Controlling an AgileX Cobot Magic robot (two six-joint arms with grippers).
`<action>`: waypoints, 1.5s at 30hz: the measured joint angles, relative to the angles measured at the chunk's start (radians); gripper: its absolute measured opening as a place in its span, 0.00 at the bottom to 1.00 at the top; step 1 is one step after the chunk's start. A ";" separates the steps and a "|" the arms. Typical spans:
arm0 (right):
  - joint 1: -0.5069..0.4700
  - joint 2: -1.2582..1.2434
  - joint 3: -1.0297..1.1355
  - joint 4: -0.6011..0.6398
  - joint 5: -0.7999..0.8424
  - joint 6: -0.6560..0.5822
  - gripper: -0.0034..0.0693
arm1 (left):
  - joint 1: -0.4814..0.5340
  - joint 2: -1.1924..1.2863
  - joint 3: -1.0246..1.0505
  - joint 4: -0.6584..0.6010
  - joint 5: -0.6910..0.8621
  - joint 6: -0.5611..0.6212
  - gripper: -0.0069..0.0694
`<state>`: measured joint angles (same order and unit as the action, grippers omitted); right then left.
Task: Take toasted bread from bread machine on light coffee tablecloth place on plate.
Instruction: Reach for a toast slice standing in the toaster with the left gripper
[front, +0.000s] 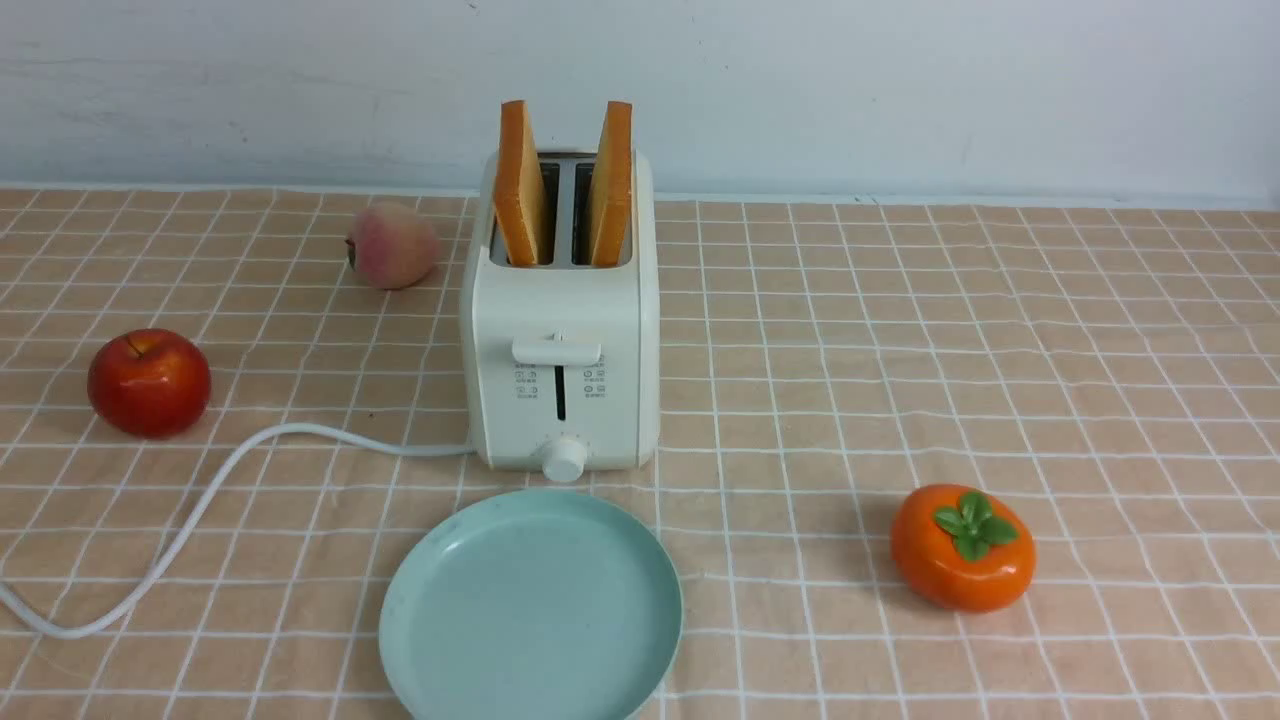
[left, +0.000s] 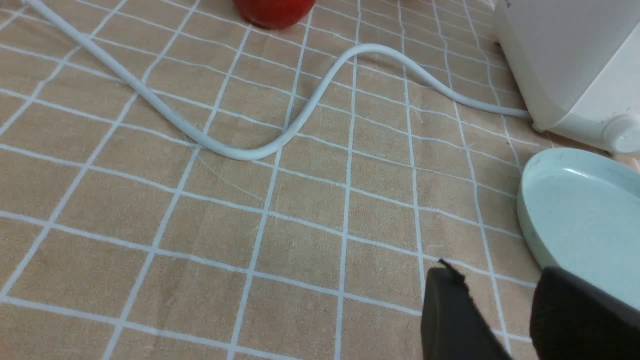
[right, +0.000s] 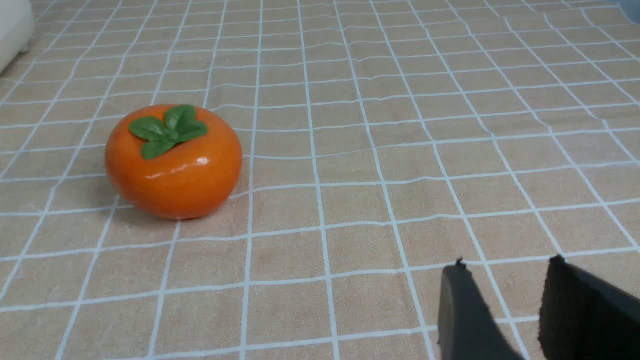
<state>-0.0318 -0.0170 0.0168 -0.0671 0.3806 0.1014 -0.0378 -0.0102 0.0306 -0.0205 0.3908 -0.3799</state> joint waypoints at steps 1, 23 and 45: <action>0.000 0.000 0.000 0.000 0.000 0.000 0.38 | 0.000 0.000 0.000 0.000 0.000 0.000 0.40; 0.000 0.000 0.000 0.000 0.000 0.000 0.38 | 0.000 0.000 0.000 0.180 -0.007 0.056 0.40; -0.002 0.000 0.008 0.496 -0.393 0.242 0.38 | 0.000 0.000 0.000 -0.127 -0.464 -0.328 0.39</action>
<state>-0.0337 -0.0170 0.0252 0.4292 -0.0122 0.3437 -0.0378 -0.0102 0.0306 -0.1471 -0.0729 -0.7084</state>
